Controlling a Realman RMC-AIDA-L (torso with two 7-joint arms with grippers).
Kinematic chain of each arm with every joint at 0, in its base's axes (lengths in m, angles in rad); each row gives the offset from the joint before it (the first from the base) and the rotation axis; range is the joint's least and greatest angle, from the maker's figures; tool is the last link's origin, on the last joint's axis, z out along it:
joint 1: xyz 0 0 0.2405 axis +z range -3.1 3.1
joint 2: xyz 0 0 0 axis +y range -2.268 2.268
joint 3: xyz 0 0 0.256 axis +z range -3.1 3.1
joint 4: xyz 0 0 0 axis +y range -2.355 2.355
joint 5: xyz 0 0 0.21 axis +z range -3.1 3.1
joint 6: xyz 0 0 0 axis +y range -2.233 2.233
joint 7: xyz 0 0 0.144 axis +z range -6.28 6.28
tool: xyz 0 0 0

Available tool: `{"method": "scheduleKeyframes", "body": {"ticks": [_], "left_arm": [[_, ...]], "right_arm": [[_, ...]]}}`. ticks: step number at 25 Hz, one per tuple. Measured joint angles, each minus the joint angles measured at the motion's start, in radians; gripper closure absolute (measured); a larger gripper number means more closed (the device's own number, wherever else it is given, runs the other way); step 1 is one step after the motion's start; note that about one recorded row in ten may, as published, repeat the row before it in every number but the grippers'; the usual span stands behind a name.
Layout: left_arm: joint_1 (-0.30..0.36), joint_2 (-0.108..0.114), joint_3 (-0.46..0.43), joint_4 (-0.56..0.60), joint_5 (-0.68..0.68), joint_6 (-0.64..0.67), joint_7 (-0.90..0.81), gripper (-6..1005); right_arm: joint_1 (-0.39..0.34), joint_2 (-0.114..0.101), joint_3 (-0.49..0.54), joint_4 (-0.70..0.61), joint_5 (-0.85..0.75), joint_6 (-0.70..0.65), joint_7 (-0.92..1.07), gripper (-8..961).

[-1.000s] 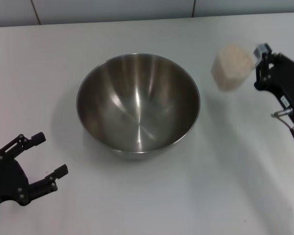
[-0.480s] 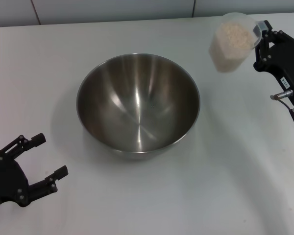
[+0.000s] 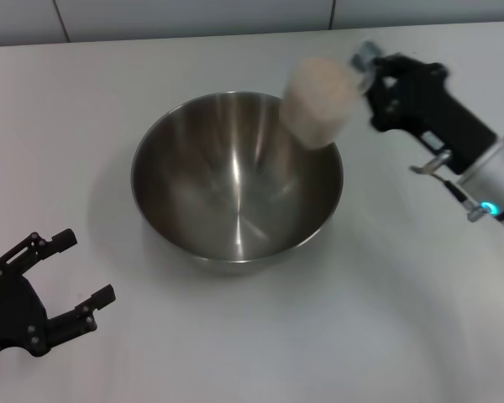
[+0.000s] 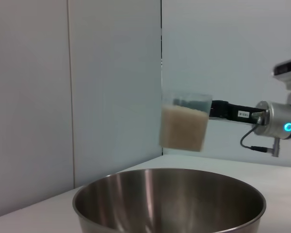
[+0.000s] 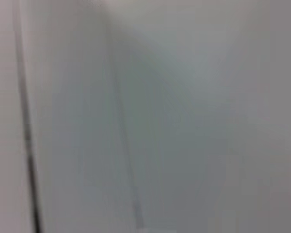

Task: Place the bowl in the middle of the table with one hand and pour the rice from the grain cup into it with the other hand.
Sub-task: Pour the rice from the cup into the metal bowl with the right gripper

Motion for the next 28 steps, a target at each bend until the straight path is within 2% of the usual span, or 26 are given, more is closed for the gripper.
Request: {"method": "scheduleKeyframes", "body": {"ticks": [3, 8, 17, 22, 23, 28], "left_arm": [[0.001, 0.0, 0.0, 0.0, 0.0, 0.001, 0.0, 131], [0.001, 0.0, 0.0, 0.0, 0.0, 0.003, 0.0, 131], [0.003, 0.0, 0.0, 0.0, 0.0, 0.003, 0.0, 131], [0.003, -0.002, 0.0, 0.0, 0.0, 0.001, 0.0, 131], [0.004, -0.004, 0.0, 0.0, 0.0, -0.004, 0.002, 131], [0.005, -0.005, 0.0, 0.0, 0.0, -0.006, 0.005, 131]], "right_arm": [[0.045, -0.001, 0.0, -0.014, -0.103, -0.001, 0.046, 928], [0.078, -0.001, -0.001, -0.016, -0.191, -0.002, 0.061, 929], [0.092, -0.004, -0.001, -0.039, -0.208, -0.008, 0.063, 930], [0.113, -0.004, -0.001, -0.09, -0.208, -0.05, -0.02, 930], [0.121, -0.004, -0.001, -0.102, -0.208, -0.07, -0.094, 930], [0.146, -0.003, -0.001, -0.125, -0.209, -0.078, -0.226, 931]]}}
